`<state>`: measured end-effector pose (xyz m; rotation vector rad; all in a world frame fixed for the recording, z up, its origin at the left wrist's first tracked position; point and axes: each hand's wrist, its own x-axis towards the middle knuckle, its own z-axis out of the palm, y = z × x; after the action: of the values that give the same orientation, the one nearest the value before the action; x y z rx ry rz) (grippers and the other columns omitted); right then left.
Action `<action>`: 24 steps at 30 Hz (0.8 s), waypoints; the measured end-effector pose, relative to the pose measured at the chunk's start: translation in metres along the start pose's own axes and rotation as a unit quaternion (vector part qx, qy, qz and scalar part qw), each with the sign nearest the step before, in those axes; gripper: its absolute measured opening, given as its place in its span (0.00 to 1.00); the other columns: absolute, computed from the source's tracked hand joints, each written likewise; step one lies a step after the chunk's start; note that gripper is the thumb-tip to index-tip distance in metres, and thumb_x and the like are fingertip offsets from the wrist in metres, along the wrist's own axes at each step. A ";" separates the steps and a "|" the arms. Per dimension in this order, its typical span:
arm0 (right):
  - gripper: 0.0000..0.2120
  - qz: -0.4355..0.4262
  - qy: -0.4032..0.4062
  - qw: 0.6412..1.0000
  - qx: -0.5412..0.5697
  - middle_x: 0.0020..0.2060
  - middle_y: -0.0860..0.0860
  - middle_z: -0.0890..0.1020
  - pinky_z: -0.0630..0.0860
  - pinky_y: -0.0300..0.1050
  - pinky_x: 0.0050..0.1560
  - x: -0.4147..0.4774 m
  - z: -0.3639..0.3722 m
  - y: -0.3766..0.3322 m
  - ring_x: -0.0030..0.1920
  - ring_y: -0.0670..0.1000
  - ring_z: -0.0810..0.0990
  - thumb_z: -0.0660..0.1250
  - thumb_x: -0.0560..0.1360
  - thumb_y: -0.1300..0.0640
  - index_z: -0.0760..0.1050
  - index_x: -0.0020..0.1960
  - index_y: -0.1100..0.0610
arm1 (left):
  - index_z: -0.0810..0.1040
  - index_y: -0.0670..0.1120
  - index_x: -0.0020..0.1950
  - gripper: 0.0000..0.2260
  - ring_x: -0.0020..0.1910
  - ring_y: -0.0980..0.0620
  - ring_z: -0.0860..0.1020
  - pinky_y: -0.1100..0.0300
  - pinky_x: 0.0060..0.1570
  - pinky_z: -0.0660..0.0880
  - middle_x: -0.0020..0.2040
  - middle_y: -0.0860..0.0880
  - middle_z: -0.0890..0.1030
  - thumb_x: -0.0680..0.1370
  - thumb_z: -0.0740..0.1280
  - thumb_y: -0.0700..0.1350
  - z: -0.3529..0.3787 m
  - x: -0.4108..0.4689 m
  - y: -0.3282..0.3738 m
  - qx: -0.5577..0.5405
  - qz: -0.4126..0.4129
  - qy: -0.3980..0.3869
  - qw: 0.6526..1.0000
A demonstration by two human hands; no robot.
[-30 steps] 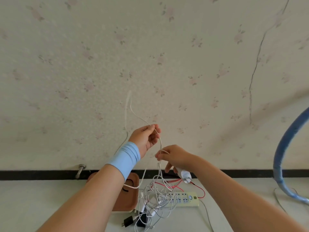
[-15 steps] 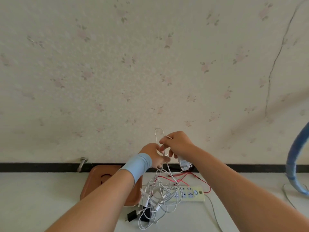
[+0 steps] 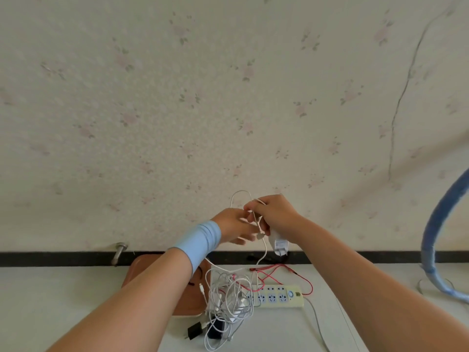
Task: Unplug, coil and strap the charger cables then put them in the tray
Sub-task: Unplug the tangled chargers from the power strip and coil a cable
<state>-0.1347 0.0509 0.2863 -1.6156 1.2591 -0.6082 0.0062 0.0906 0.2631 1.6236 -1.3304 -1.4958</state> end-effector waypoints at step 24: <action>0.11 -0.063 -0.206 0.974 0.074 0.33 0.54 0.80 0.76 0.50 0.44 -0.059 -0.019 -0.067 0.33 0.54 0.77 0.55 0.85 0.58 0.75 0.51 0.59 | 0.58 0.57 0.76 0.44 0.74 0.56 0.58 0.56 0.73 0.59 0.76 0.56 0.59 0.66 0.79 0.54 -0.032 -0.111 0.050 0.323 0.268 0.177 0.890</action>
<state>-0.1409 0.0986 0.3642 -1.6023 0.7919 -0.4041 0.0343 0.1670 0.3593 1.5862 -1.9582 -0.4119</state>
